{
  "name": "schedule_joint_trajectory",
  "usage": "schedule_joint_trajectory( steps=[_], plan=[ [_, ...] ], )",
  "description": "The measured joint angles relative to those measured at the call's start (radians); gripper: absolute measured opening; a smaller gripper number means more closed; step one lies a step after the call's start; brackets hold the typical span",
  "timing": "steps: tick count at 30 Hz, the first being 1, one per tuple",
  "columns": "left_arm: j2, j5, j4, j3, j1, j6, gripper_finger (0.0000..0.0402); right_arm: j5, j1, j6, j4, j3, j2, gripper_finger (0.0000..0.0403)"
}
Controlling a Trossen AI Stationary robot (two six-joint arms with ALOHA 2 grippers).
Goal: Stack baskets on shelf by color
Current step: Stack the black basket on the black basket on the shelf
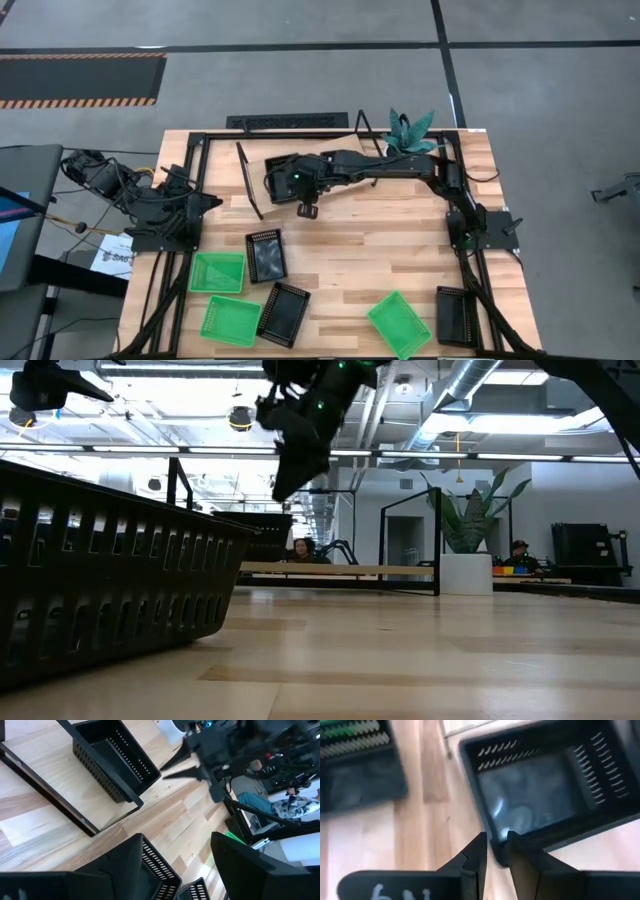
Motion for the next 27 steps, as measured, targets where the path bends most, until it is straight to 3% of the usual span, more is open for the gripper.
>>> schedule_joint_trajectory(
  steps=[7,16,27],
  plan=[
    [0.002,-0.001,0.0,0.0,0.0,0.001,0.0226,0.223,-0.053,0.132,-0.036,0.027,-0.014,0.0097],
    [0.002,-0.004,0.0,0.0,0.0,0.001,0.0226,0.224,-0.135,0.322,-0.059,-0.005,0.008,0.0097],
    [0.002,-0.008,-0.001,0.0,0.0,0.002,0.0226,0.21,-0.124,0.327,0.024,-0.019,0.008,0.0097]
  ],
)
